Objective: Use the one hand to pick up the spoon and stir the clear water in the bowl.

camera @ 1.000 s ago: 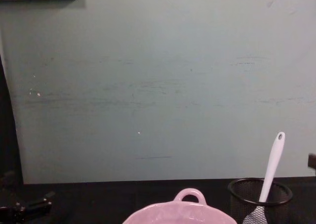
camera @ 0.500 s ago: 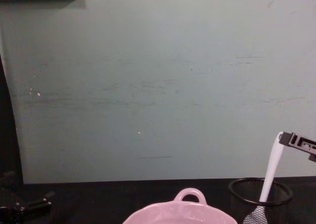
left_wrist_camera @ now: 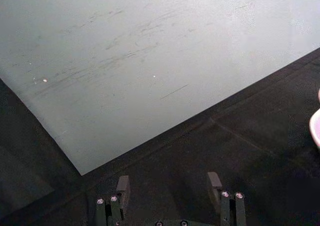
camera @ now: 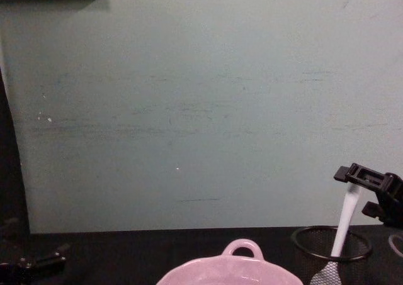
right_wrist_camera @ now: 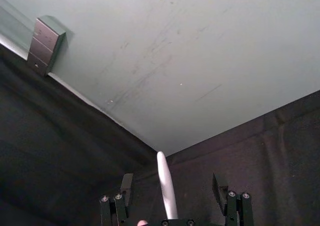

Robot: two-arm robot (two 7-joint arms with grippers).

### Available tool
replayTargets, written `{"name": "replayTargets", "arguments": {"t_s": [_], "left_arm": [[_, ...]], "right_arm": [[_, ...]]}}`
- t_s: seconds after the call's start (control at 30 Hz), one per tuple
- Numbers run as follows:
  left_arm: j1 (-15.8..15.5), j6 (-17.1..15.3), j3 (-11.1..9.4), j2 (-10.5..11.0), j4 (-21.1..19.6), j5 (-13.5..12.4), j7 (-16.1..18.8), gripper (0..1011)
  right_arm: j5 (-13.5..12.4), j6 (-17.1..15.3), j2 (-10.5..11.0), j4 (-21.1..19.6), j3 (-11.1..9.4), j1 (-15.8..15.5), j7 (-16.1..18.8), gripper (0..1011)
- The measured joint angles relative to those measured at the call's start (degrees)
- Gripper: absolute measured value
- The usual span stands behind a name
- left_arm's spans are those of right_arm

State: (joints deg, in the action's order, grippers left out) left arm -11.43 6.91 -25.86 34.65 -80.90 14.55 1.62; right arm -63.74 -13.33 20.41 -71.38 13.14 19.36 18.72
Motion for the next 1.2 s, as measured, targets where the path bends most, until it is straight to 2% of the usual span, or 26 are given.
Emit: {"name": "replayTargets", "arguments": {"t_s": [0.1, 0.27, 0.4, 0.53, 0.67, 0.7, 0.83, 0.9, 1.03, 1.2], "left_arm": [[0.0, 0.0, 0.0, 0.0, 0.0, 0.0, 0.0, 1011], [0.0, 0.0, 0.0, 0.0, 0.0, 0.0, 0.0, 1011], [0.0, 0.0, 0.0, 0.0, 0.0, 0.0, 0.0, 1011], [0.0, 0.0, 0.0, 0.0, 0.0, 0.0, 0.0, 1011], [0.0, 0.0, 0.0, 0.0, 0.0, 0.0, 0.0, 1011], [0.0, 0.0, 0.0, 0.0, 0.0, 0.0, 0.0, 1011], [0.0, 0.0, 0.0, 0.0, 0.0, 0.0, 0.0, 1011], [0.0, 0.0, 0.0, 0.0, 0.0, 0.0, 0.0, 1011], [0.0, 0.0, 0.0, 0.0, 0.0, 0.0, 0.0, 1011], [0.0, 0.0, 0.0, 0.0, 0.0, 0.0, 0.0, 1011]], "right_arm": [[-0.2, 0.2, 0.2, 0.0, 0.4, -0.1, 0.3, 994], [-0.4, 1.2, 1.0, -0.7, 1.0, -0.6, 1.1, 906], [-1.2, 1.8, 1.8, -1.1, 1.2, -1.0, 1.9, 764], [-1.9, 2.1, 2.2, -0.8, 1.6, -1.0, 2.9, 679], [-2.4, 2.3, 2.6, -0.2, 2.2, -0.6, 4.3, 508], [-2.5, 2.3, 2.7, -0.1, 2.4, -0.5, 4.7, 508], [-2.5, 2.7, 3.1, 0.4, 3.2, 0.1, 5.8, 367], [-2.6, 3.0, 3.3, 0.5, 3.8, 0.4, 6.1, 330], [-2.9, 3.3, 3.7, 0.2, 4.3, 0.4, 6.2, 168], [-3.2, 4.0, 4.7, -1.2, 4.7, 0.3, 6.3, 116]]}}
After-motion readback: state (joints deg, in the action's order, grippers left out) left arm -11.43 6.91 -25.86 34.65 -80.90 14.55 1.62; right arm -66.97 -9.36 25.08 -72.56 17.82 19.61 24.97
